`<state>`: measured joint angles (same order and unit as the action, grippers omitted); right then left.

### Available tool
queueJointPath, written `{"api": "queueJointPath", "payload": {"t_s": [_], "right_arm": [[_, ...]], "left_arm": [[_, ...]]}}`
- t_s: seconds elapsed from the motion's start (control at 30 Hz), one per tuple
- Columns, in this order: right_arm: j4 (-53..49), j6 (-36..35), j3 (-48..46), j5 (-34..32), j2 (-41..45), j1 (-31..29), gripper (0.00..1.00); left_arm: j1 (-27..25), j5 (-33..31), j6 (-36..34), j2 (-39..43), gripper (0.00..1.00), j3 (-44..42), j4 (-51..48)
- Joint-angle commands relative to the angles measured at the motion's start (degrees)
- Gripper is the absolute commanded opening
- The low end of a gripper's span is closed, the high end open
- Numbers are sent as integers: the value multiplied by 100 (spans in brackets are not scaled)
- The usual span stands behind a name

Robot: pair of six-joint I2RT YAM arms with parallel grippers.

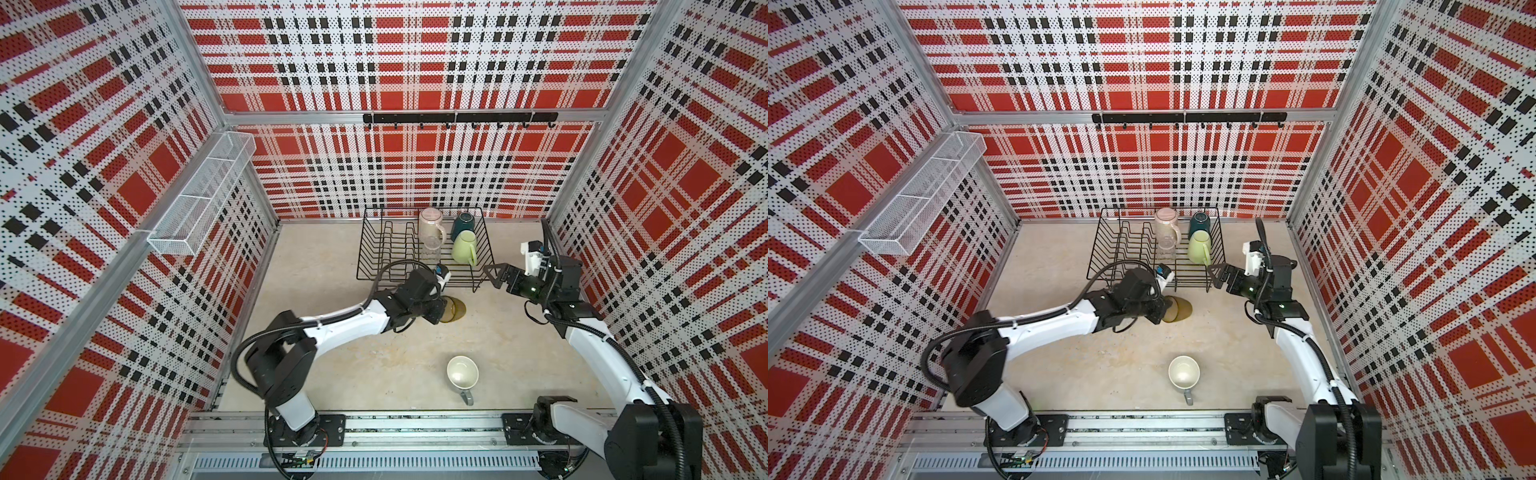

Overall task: Load the cups into the dish rack
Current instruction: 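Grasp the olive-green glass with the left gripper and lift it, then carry the olive glass toward the right gripper while the right gripper grasps it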

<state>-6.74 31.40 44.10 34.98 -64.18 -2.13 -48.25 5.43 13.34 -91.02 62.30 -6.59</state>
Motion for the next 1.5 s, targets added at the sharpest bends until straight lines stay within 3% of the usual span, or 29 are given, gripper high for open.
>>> {"api": "queueJointPath", "payload": {"t_s": [0.0, 0.1, 0.23, 0.47, 0.6, 0.73, 0.93, 1.1, 1.17, 1.3, 1.47], "right_arm": [[397, 647, 108, 1002, -11, -273, 100], [664, 1085, 345, 1668, -138, -613, 100], [887, 1351, 770, 2052, -319, -1261, 100], [2205, 2317, 881, 2297, -784, -2037, 100], [2576, 2561, 864, 2301, -883, -2174, 100], [2879, 2738, 855, 2376, -930, -2189, 95], [4100, 3554, 673, 2496, -1150, -2253, 84], [4217, 3688, 614, 2488, -1220, -2259, 73], [4216, 3681, 584, 2483, -1213, -2263, 74], [4217, 3663, 530, 2483, -1198, -2266, 87], [4190, 3593, 565, 2551, -1323, -2427, 85]], "left_arm": [[393, 553, 234, 833, 0, -579, 1337], [791, 883, 357, 1388, 0, -1310, 2606], [1145, 1380, 492, 1650, 0, -1881, 4025], [1244, 2301, 666, 1420, 0, -1854, 4970], [1269, 2418, 965, 1367, 0, -1977, 5393], [1293, 2435, 966, 1338, 0, -2031, 5483], [1344, 2576, 921, 1267, 0, -2012, 5499], [1488, 2303, 1096, 1301, 2, -2077, 5500], [1544, 2173, 1118, 1345, 4, -2125, 5498], [1590, 2143, 1071, 1423, 4, -2204, 5502], [1587, 2259, 1047, 1379, 4, -2189, 5505]]}}
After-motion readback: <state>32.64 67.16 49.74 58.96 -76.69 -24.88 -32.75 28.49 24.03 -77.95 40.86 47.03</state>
